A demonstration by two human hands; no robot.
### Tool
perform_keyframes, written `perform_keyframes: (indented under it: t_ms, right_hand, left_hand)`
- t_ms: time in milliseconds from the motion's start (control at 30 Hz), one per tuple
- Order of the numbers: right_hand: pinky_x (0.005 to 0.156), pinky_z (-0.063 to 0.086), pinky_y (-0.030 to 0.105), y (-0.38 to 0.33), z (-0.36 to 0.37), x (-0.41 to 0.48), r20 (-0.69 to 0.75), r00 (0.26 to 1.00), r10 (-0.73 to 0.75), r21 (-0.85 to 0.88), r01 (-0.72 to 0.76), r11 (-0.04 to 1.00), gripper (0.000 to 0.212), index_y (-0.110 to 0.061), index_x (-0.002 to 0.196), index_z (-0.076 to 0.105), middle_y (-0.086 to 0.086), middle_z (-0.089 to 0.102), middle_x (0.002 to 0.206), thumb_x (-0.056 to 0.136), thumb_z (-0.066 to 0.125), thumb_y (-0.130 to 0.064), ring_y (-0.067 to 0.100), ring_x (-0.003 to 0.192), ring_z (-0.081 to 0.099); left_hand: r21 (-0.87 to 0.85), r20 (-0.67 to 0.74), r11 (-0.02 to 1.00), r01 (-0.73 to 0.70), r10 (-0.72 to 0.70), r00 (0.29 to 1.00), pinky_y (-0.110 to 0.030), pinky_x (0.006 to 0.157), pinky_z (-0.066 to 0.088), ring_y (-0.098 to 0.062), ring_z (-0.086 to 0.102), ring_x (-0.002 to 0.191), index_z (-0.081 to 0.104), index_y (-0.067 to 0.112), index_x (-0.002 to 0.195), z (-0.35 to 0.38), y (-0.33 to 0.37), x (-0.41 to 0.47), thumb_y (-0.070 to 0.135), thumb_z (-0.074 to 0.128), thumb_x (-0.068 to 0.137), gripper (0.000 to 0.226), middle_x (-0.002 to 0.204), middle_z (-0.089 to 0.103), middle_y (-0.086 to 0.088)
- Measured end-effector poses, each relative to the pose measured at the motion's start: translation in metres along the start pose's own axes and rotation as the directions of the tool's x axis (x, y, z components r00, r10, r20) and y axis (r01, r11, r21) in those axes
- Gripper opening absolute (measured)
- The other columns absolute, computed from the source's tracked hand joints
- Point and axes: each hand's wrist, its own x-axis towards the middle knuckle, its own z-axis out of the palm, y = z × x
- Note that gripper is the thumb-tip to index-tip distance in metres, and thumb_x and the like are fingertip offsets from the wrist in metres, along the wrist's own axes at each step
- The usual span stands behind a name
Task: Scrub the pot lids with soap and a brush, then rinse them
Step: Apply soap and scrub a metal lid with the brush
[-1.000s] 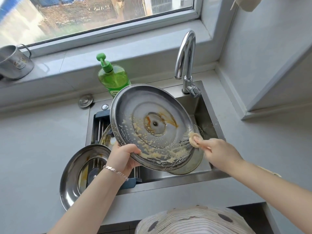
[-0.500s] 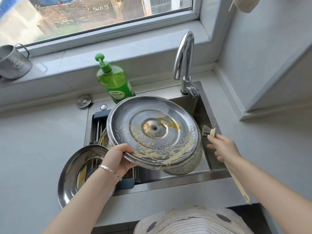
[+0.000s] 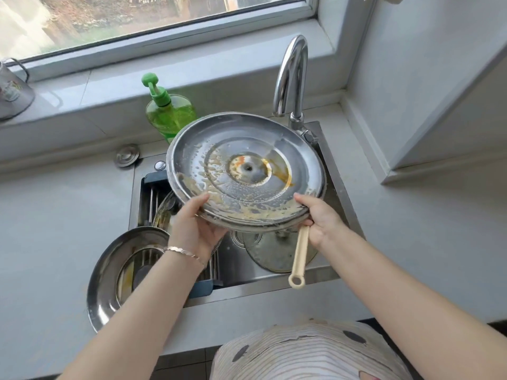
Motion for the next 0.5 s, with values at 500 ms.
perform_keyframes:
  t_ms: [500]
  right_hand:
    - [0.069, 0.04, 0.033, -0.016, -0.062, -0.015, 0.306, 0.722, -0.62, -0.931, 0.364, -0.036, 0.047, -0.043, 0.143, 0.027, 0.005, 0.055, 0.087, 0.1, 0.032, -0.026, 0.027, 0.083, 0.053]
  left_hand:
    - [0.093, -0.131, 0.992, 0.079, -0.067, 0.989, -0.044, 0.06, 0.059, -0.032, 0.064, 0.074, 0.051, -0.006, 0.079, -0.016, -0.034, -0.004, -0.012, 0.041, 0.087, 0.014, 0.086, 0.056, -0.021]
